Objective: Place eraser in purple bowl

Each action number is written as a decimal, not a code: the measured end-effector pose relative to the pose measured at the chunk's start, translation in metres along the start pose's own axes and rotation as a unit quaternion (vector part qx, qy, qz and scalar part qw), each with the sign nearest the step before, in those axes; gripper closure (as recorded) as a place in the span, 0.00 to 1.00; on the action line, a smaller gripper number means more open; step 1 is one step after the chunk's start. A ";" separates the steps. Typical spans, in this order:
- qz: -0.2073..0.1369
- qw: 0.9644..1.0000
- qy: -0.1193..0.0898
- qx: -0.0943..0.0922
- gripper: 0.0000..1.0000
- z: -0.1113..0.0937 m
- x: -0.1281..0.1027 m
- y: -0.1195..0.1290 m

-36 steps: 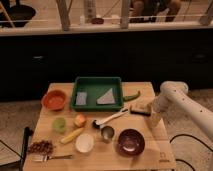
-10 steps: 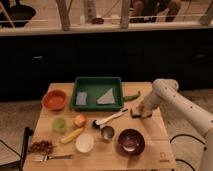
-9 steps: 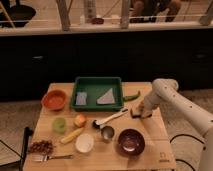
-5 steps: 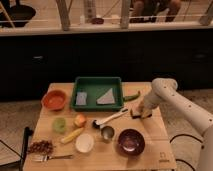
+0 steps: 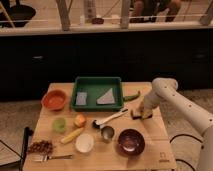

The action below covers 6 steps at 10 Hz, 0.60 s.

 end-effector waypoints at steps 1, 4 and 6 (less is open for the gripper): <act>0.000 1.000 -0.001 0.000 1.00 0.000 0.000 0.000; 0.000 1.000 -0.003 0.003 1.00 -0.003 0.002 -0.002; 0.001 1.000 -0.005 0.005 1.00 -0.004 0.003 -0.004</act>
